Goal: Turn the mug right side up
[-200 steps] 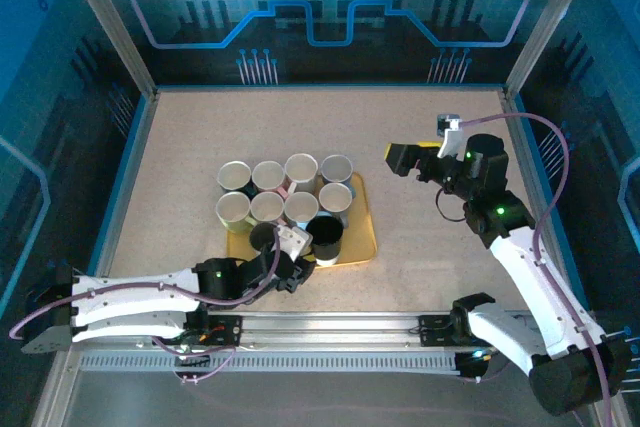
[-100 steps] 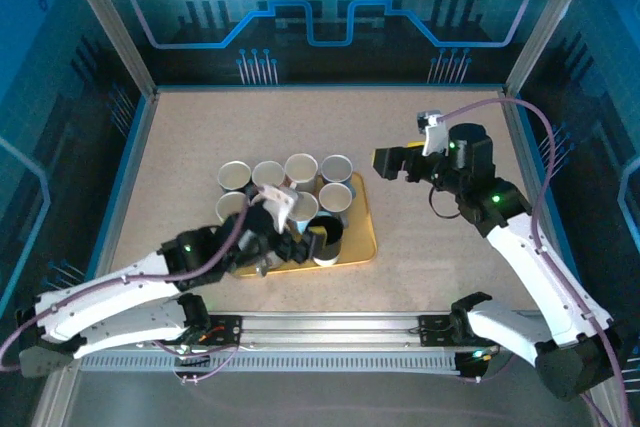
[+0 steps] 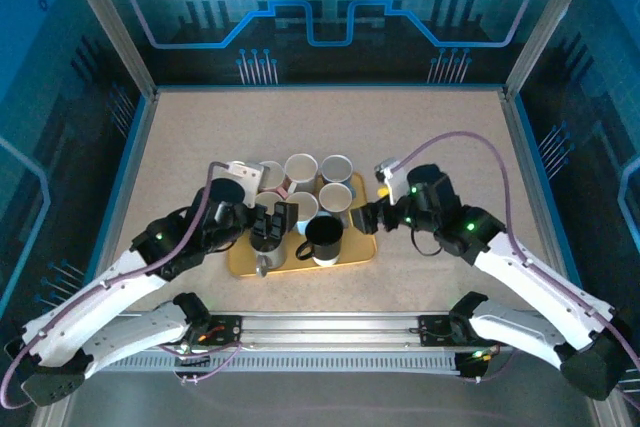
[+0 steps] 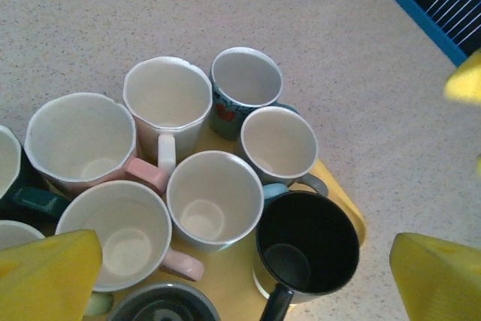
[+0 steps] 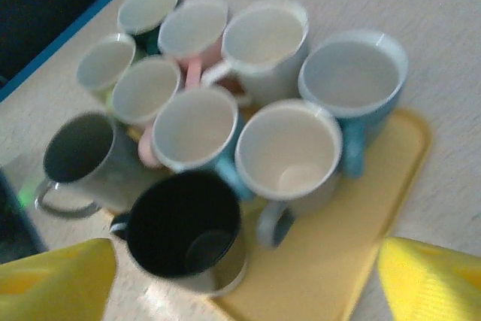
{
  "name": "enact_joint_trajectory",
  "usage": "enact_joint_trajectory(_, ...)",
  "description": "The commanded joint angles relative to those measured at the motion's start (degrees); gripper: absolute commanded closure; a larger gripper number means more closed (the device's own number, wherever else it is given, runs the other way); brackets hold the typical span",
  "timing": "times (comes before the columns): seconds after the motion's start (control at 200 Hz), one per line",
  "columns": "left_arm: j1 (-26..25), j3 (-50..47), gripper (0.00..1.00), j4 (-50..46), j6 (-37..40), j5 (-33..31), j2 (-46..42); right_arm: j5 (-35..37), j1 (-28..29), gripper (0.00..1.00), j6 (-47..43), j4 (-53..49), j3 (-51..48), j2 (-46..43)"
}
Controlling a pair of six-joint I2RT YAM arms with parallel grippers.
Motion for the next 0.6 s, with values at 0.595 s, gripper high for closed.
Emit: enact_joint_trajectory(0.595,0.5,-6.85,0.01,-0.65,-7.46,2.6,-6.89,4.53,10.09,0.26,4.67,1.99,0.87,15.97)
